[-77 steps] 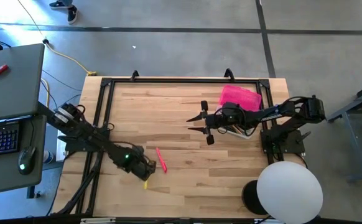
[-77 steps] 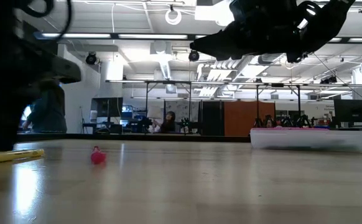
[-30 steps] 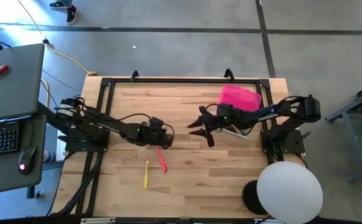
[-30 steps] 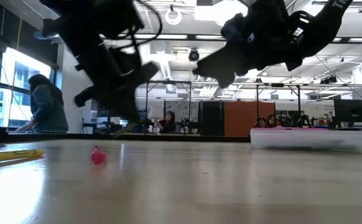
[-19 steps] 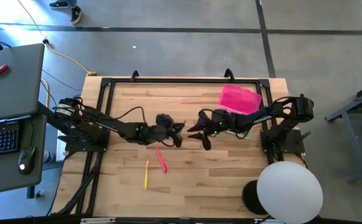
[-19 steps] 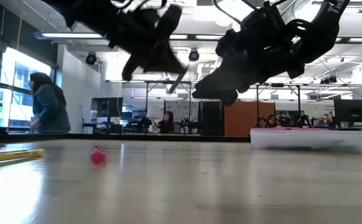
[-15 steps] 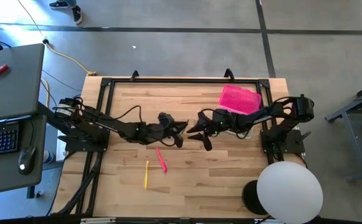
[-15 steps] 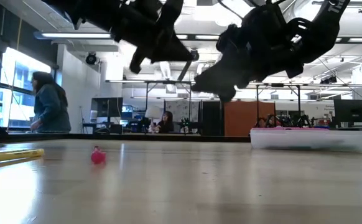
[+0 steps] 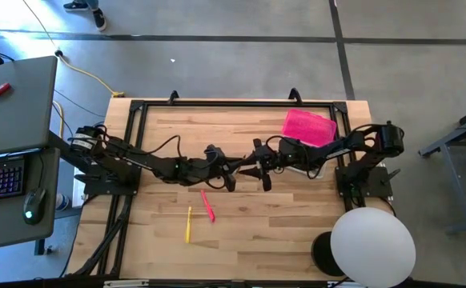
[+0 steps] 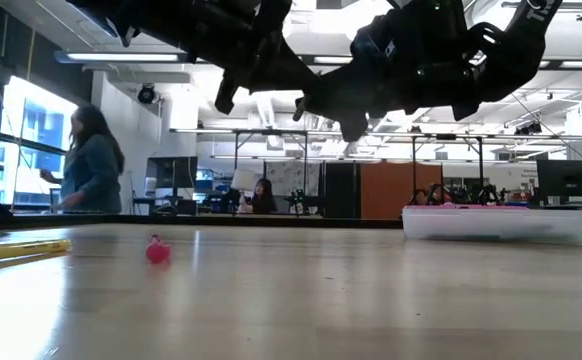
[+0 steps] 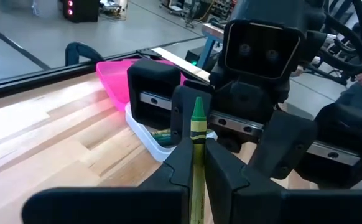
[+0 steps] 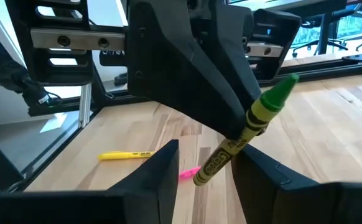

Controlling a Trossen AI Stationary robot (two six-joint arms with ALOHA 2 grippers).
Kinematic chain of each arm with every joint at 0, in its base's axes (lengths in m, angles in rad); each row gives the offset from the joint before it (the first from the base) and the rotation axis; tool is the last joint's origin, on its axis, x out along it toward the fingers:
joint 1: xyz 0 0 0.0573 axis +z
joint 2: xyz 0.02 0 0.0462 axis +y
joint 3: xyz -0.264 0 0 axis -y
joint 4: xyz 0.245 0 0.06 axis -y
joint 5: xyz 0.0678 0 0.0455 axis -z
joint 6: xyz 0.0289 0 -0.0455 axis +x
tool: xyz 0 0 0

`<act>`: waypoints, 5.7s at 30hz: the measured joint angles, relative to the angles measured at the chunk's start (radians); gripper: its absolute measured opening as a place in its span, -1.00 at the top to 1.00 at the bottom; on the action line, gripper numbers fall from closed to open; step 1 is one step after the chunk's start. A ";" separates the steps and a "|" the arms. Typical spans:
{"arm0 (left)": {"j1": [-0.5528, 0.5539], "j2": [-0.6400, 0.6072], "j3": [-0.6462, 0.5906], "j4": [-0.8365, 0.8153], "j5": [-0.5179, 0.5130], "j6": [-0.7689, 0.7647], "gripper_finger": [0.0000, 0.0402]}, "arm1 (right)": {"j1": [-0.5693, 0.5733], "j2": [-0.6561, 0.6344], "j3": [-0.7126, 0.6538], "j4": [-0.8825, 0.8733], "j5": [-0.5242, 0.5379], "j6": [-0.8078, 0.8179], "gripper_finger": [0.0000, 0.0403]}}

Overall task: Pick & place school supplies into a supply box
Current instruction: Put the green crayon into the pink supply box, then put the yellow pen into the pink supply box

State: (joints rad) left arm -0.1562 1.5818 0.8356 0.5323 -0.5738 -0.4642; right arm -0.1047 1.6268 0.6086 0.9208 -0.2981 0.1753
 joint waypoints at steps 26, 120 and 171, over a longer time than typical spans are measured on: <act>-0.001 0.008 -0.002 0.060 0.029 0.075 0.70 | -0.001 -0.001 0.000 0.035 0.001 0.001 0.83; -0.001 0.008 -0.001 -0.119 -0.068 0.194 0.22 | -0.002 -0.391 -0.003 -1.550 0.624 0.330 0.51; -0.525 -0.106 -0.001 -1.175 0.299 -1.276 0.22 | 0.067 0.025 0.243 -0.527 0.310 -0.363 0.49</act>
State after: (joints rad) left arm -0.6815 1.4763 0.8349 -0.6425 -0.2752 -1.7406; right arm -0.0374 1.6516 0.8513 0.3943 0.0116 -0.1874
